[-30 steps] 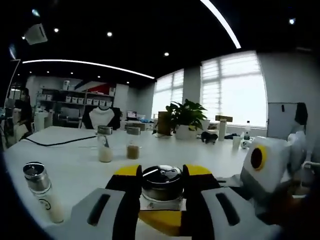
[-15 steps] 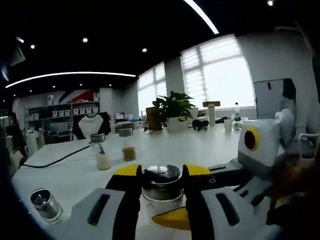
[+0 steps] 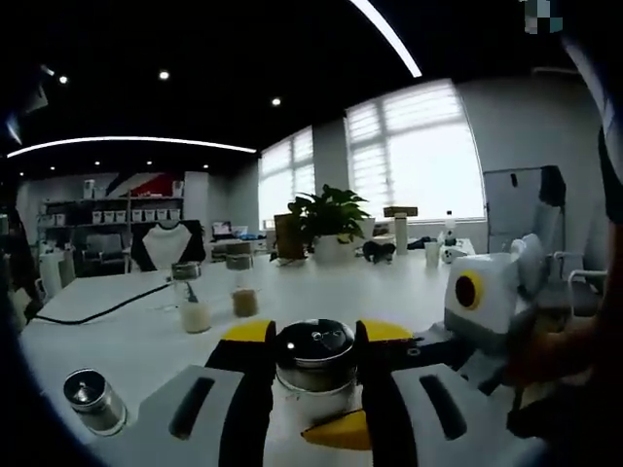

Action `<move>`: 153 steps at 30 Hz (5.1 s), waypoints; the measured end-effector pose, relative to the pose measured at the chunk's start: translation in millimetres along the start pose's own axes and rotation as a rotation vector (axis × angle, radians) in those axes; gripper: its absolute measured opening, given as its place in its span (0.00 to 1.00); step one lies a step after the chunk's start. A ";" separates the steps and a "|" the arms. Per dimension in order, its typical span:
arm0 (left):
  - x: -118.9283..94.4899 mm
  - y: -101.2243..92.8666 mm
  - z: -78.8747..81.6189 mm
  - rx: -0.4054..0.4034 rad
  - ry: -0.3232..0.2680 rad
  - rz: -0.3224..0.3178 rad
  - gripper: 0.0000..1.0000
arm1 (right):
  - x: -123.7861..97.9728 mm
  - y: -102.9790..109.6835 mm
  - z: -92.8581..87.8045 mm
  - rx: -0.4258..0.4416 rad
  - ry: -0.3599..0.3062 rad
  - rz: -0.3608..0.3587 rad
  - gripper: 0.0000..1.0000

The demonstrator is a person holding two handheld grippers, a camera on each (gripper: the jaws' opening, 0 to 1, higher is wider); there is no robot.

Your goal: Rotate the seasoning bottle until the label or dispensing opening points toward the visible target arrow and the bottle remains upright within the marked orientation range

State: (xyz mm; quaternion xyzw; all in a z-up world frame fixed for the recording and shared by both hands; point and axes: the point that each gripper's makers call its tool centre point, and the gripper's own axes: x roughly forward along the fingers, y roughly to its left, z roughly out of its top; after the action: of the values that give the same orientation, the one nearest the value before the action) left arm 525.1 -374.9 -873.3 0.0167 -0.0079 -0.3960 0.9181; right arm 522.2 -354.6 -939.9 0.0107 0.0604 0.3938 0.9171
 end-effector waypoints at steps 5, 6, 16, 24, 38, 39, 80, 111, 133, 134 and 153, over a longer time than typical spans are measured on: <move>-1.6 -1.1 3.3 0.002 0.005 -0.014 0.34 | 0.4 1.9 0.8 0.003 -0.003 0.014 0.40; -1.9 -1.6 3.8 0.006 0.007 -0.017 0.34 | 0.6 2.4 0.7 0.003 -0.003 0.017 0.40; 1.2 -8.2 8.7 -0.002 0.013 -0.066 0.34 | -0.6 3.6 0.9 0.010 -0.006 0.020 0.35; 3.6 -7.3 8.2 -0.006 0.011 -0.072 0.34 | -1.8 8.5 4.8 -0.009 -0.023 0.034 0.31; 7.3 -2.6 10.7 -0.010 0.004 -0.011 0.35 | -2.2 3.3 8.1 -0.056 -0.054 -0.045 0.30; 7.3 -3.5 11.3 0.008 0.003 -0.007 0.35 | -2.2 2.2 8.5 -0.058 -0.056 -0.051 0.30; 4.5 2.0 2.9 -0.070 -0.051 0.184 0.34 | 2.4 -4.4 0.8 -0.023 -0.026 -0.095 0.30; -11.9 55.3 -21.4 -0.070 -0.022 0.258 0.33 | -0.3 -1.0 -12.7 0.019 0.046 -0.048 0.30; -13.2 80.4 -31.0 -0.061 -0.022 0.320 0.34 | -1.9 -7.0 -10.9 0.026 0.043 -0.060 0.29; -13.1 80.7 -31.0 -0.066 -0.024 0.317 0.34 | -1.9 -7.2 -10.8 0.027 0.043 -0.061 0.29; -24.7 97.0 -28.0 -0.067 -0.009 0.376 0.34 | -1.2 -7.9 -12.2 0.037 0.046 -0.056 0.29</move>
State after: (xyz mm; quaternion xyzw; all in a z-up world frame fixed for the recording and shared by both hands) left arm 579.4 -289.7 -897.6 -0.0176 -0.0018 -0.2176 0.9759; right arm 525.6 -361.2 -952.4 0.0167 0.0888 0.3671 0.9258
